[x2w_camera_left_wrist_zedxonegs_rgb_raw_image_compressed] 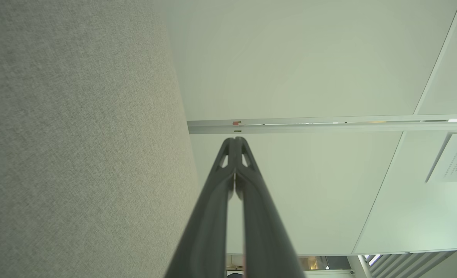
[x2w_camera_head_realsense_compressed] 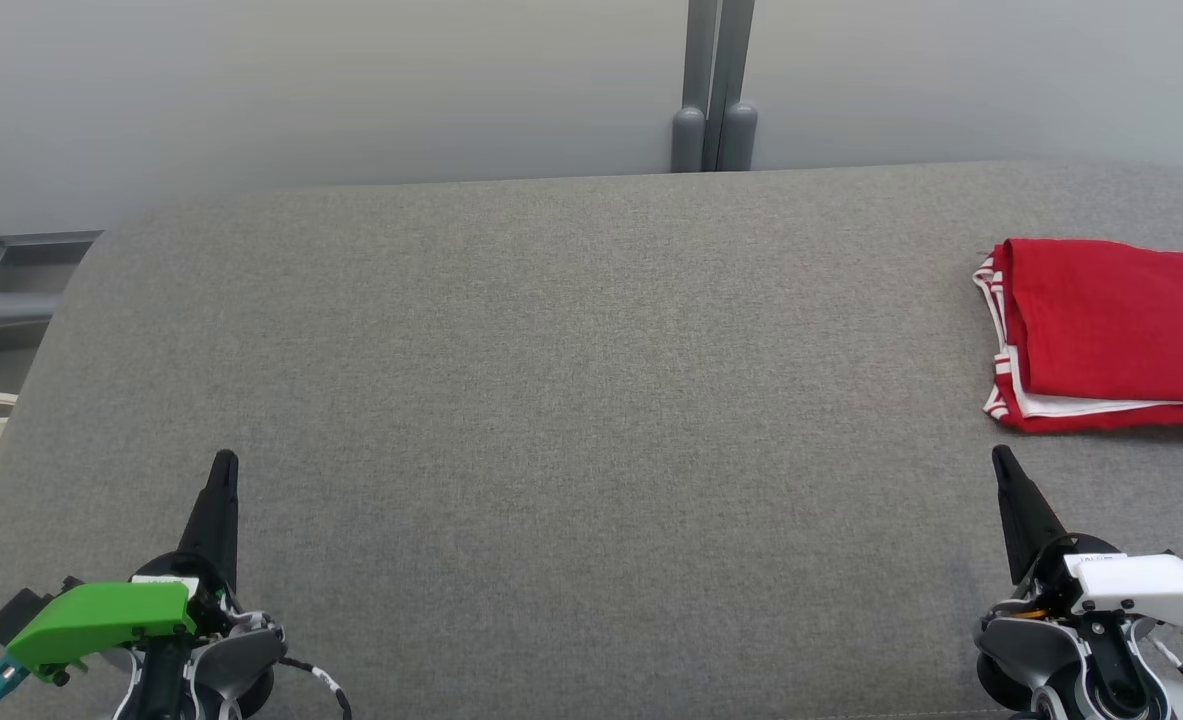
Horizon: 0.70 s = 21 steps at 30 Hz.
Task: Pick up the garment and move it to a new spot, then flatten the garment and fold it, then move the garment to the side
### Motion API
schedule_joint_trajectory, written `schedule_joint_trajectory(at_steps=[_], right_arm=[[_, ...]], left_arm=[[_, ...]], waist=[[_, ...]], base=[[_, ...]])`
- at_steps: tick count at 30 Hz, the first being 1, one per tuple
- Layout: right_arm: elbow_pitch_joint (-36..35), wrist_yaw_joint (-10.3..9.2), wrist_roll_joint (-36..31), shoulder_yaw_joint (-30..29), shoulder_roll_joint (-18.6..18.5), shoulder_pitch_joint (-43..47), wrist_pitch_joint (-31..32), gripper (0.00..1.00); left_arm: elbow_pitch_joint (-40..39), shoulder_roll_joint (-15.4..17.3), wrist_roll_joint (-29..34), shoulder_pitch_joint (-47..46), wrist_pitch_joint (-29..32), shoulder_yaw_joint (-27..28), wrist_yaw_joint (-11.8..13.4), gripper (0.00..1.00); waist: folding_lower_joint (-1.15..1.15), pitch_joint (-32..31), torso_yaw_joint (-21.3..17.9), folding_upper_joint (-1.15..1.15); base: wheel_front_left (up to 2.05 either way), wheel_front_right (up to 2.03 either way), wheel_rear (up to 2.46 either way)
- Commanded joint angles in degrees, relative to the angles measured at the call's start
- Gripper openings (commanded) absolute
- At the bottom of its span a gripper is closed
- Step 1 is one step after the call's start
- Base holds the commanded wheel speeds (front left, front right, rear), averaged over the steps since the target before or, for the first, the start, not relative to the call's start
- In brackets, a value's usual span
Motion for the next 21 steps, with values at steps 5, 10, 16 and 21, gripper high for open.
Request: schedule_joint_trajectory(at_steps=[5, 10, 16, 21], right_arm=[[-0.31, 0.02, 0.17, -0.12, -0.26, -0.54, 0.22, 0.0], [-0.31, 0.02, 0.17, -0.12, -0.26, -0.54, 0.22, 0.0], [-0.31, 0.02, 0.17, -0.12, -0.26, -0.54, 0.22, 0.0], [-0.31, 0.02, 0.17, -0.11, -0.26, -0.54, 0.22, 0.0]], left_arm=[[-0.16, 0.4, 0.08, -0.97, 0.21, 0.13, -0.36, 0.0], [-0.16, 0.4, 0.08, -0.96, 0.21, 0.13, -0.36, 0.0], [-0.17, 0.4, 0.08, -0.96, 0.21, 0.13, -0.36, 0.0], [-0.17, 0.4, 0.08, -0.95, 0.2, 0.13, -0.36, 0.0]], waist=[[0.0, 0.0, 0.0, 0.0], [0.0, 0.0, 0.0, 0.0], [0.0, 0.0, 0.0, 0.0], [0.0, 0.0, 0.0, 0.0]], base=[[0.0, 0.0, 0.0], [0.0, 0.0, 0.0], [0.0, 0.0, 0.0], [0.0, 0.0, 0.0]])
